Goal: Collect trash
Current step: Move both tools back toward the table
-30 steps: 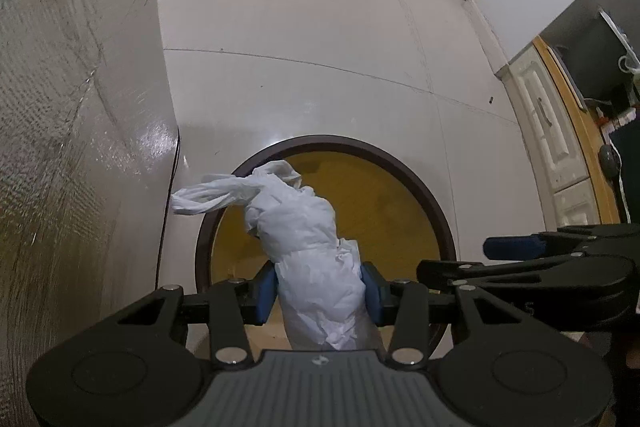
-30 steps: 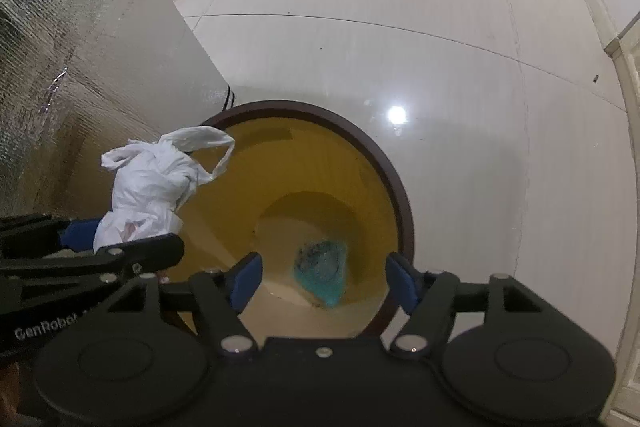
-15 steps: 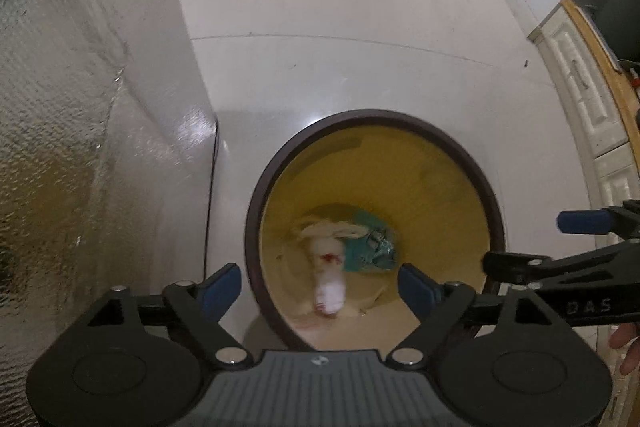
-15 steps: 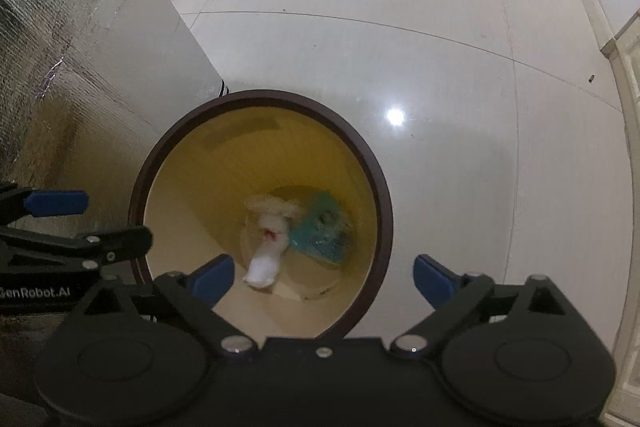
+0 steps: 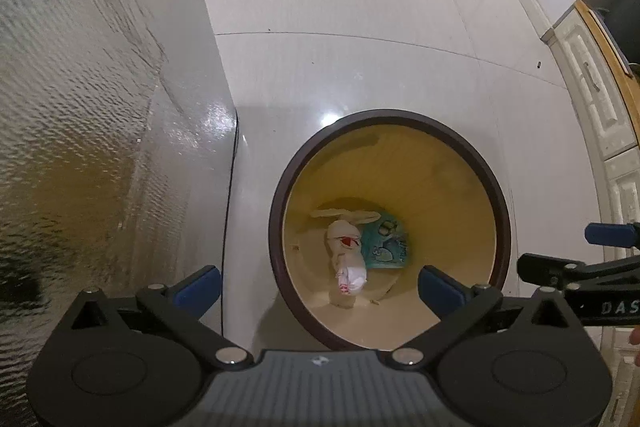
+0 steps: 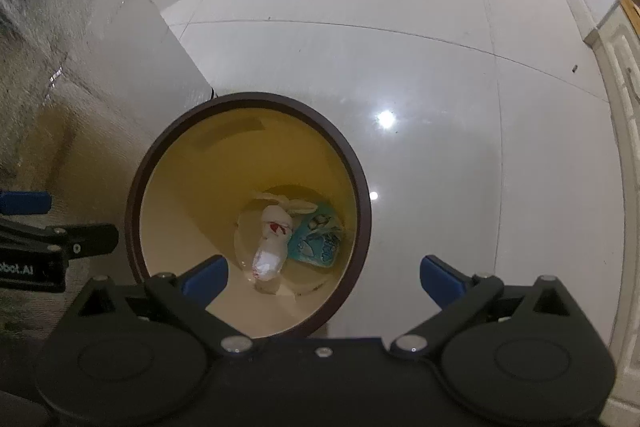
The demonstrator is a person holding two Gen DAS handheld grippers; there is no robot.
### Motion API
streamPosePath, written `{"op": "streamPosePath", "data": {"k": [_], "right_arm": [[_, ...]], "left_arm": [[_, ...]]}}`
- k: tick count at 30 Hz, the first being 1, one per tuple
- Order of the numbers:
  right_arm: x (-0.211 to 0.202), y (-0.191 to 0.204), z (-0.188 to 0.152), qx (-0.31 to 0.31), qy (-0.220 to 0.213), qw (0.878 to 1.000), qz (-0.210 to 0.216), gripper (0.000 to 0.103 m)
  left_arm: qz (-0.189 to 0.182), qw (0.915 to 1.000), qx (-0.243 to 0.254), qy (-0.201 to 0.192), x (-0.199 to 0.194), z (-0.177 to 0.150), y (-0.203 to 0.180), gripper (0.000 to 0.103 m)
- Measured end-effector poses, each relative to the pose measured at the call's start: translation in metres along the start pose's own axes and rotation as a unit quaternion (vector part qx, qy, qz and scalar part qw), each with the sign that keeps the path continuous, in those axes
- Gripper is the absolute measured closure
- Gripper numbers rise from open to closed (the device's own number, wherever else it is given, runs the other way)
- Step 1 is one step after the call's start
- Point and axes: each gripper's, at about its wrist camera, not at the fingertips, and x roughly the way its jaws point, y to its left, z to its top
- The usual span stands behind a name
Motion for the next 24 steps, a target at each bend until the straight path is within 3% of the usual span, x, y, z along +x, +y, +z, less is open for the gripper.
{"op": "streamPosePath", "data": {"k": [15,24], "right_arm": [[-0.068,-0.011,-0.018,0.034,-0.035,0.999,0.008,0.000],[-0.135,-0.019,-0.034,0.027,-0.081,0.996,-0.001,0.000]], "left_arm": [[-0.005,0.9988,-0.004,-0.049,-0.066,-0.023,-0.006,0.000],[-0.003,0.9945,0.000,-0.104,-0.133,-0.039,-0.013,0.000]]}}
